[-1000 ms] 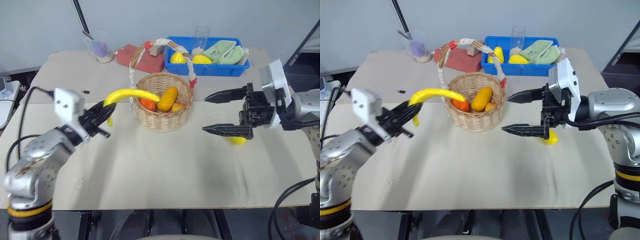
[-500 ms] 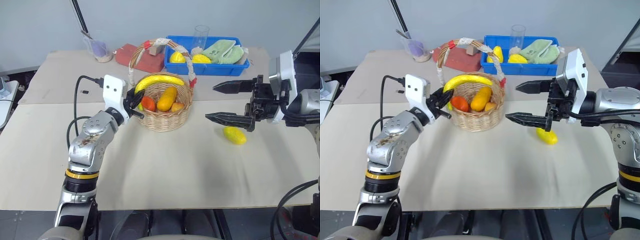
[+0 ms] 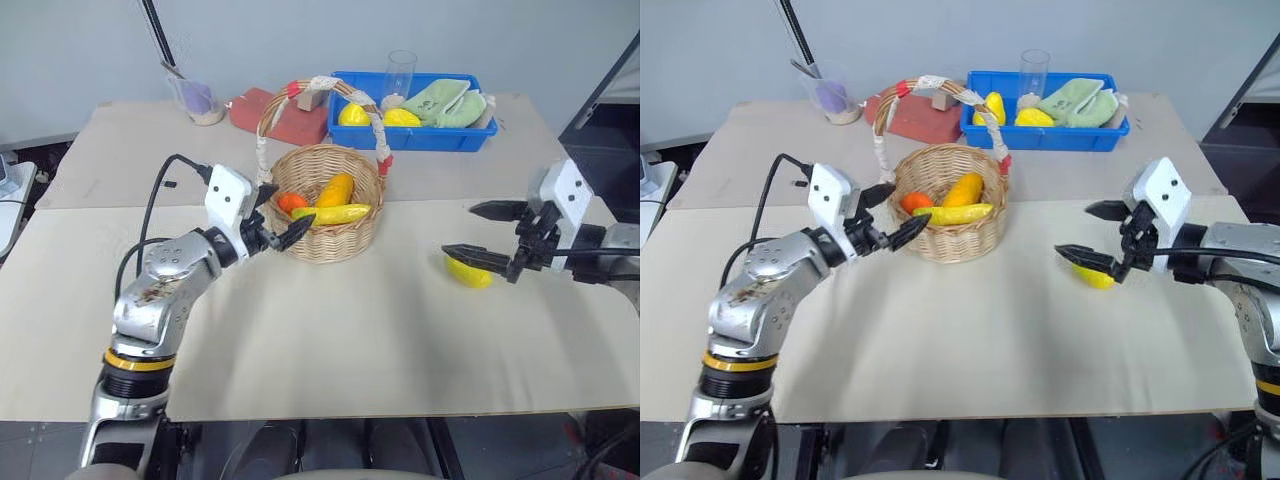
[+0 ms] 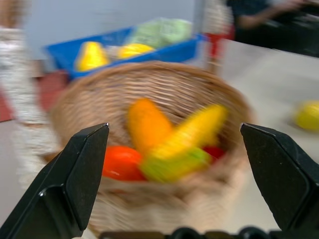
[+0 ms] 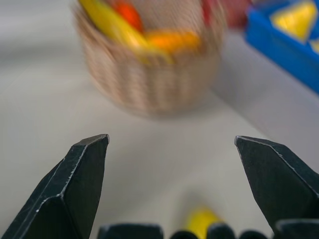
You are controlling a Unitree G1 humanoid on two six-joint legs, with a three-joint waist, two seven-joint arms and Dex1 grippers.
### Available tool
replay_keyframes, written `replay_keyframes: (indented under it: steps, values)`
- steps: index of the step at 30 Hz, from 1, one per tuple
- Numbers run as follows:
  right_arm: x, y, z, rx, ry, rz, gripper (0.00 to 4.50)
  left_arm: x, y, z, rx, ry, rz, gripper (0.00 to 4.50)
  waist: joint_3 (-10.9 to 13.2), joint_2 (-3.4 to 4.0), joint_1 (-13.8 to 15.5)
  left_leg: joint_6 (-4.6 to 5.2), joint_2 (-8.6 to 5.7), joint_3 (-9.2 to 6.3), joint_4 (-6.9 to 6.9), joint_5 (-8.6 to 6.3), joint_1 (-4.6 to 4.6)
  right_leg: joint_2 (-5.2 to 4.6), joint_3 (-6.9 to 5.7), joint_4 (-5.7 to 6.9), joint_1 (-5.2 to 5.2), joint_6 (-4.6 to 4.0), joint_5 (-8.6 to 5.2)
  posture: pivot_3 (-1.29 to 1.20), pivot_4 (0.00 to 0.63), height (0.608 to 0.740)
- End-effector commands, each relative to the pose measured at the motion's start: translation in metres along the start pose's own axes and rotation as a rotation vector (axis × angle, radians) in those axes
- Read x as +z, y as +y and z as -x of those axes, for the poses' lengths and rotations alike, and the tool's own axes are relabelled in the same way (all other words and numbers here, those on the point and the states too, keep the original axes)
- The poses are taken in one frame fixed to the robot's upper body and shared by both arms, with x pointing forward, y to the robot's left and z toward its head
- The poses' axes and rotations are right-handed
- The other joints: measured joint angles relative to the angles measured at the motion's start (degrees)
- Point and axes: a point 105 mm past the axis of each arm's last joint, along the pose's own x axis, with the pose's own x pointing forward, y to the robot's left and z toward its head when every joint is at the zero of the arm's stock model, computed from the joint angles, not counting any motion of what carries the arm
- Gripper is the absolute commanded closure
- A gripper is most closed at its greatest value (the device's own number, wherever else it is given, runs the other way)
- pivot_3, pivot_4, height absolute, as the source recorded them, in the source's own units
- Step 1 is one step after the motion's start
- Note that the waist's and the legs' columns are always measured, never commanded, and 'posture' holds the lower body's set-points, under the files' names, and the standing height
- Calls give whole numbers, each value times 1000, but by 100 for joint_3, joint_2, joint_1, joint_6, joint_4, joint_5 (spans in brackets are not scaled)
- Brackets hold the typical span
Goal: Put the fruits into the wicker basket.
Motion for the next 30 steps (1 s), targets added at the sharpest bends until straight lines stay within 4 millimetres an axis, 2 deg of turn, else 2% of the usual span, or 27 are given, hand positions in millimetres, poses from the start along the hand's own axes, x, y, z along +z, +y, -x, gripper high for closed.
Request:
replay_keyframes:
  steps: [1,5,12,16,20,22,24,30]
  values:
    - [-16,-14,-1,-77,53,24,0,15,-36,22,-283,30,-53,39,0,0,-10,0,1,0,0,0,1,0,0,0,0,0,0,0,150,740]
    - [-46,-22,-8,-101,150,-46,0,13,-59,40,-469,92,-57,39,1,3,-34,3,3,9,-2,-2,8,3,8,0,3,0,0,0,150,740]
    - [-71,-18,-19,-65,212,-124,0,10,-75,49,-579,79,-100,39,0,4,-19,5,8,11,-2,-3,12,6,9,-4,8,0,0,0,150,740]
    - [-73,-19,-21,-63,214,-133,1150,12,-76,51,-599,59,-96,0,0,4,-18,5,12,14,-2,-3,10,10,12,-6,6,-1,0,0,150,740]
    - [-73,-17,-22,-45,213,-134,2504,12,-73,51,-591,61,-99,0,0,4,-16,7,12,15,-2,-4,11,11,13,-6,7,-1,0,0,150,740]
    - [-68,-15,-22,-31,198,-127,2910,13,-71,51,-575,46,-93,0,0,4,-15,7,13,15,-2,-4,11,12,12,-5,7,-1,0,0,150,740]
    - [-61,-10,-20,2,179,-109,2931,12,-69,52,-558,52,-89,0,0,4,-16,7,13,15,-2,-4,11,12,13,-5,7,-1,0,0,150,740]
    - [8,39,-28,245,-53,-34,2938,5,-49,60,-420,78,-65,0,0,5,-64,13,25,16,-3,-8,11,24,18,-5,3,-2,0,0,150,740]
